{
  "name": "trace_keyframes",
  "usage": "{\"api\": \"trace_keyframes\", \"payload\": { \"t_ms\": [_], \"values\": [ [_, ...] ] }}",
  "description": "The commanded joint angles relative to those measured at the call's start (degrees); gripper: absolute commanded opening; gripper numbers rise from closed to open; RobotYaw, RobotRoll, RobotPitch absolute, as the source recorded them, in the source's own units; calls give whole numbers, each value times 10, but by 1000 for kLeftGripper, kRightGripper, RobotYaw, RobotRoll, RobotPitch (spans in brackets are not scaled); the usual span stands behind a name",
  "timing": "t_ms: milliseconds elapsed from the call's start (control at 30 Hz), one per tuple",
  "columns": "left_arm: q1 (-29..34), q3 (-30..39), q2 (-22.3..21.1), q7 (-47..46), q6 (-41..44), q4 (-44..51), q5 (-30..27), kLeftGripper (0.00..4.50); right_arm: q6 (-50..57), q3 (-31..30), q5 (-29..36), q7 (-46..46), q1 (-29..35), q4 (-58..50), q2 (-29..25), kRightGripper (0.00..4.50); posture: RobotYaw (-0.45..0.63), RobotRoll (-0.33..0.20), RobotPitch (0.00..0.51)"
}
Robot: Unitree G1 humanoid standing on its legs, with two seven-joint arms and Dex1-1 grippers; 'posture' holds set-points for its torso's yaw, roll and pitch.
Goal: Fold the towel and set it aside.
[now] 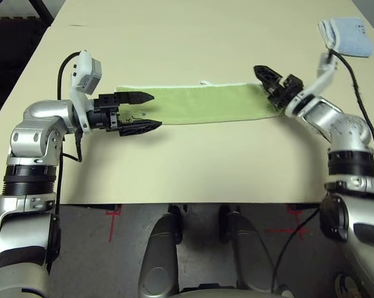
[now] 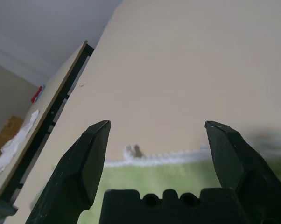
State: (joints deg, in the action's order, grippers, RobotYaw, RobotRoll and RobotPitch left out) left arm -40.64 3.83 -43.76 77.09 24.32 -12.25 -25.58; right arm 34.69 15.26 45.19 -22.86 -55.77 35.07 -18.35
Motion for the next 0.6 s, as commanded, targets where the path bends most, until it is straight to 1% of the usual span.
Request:
{"api": "trace_keyframes", "payload": {
  "t_ms": [33,233,433,467,533,600],
  "values": [
    [-1,-5,-1,2,1,2,-1,4483,-52,-6,-43,-21,-17,64,35,4479,-54,0,285],
    [-2,-5,-1,1,0,1,-1,4483,-97,5,-82,-43,-54,131,54,4479,-54,0,285],
    [-2,-5,-1,1,0,1,-1,4483,-105,17,-100,-55,-63,150,57,4479,-54,0,285],
    [-3,-5,-1,1,0,-1,-1,4483,-125,16,-109,-57,-75,168,63,4479,-56,0,285],
    [-5,-4,0,0,-1,-5,0,4483,-200,5,-148,-36,-133,257,104,4479,-56,0,277],
    [-6,-3,0,-1,-2,-6,-1,4483,-248,6,-173,-20,-168,314,127,4479,-53,0,274]
  ]
}}
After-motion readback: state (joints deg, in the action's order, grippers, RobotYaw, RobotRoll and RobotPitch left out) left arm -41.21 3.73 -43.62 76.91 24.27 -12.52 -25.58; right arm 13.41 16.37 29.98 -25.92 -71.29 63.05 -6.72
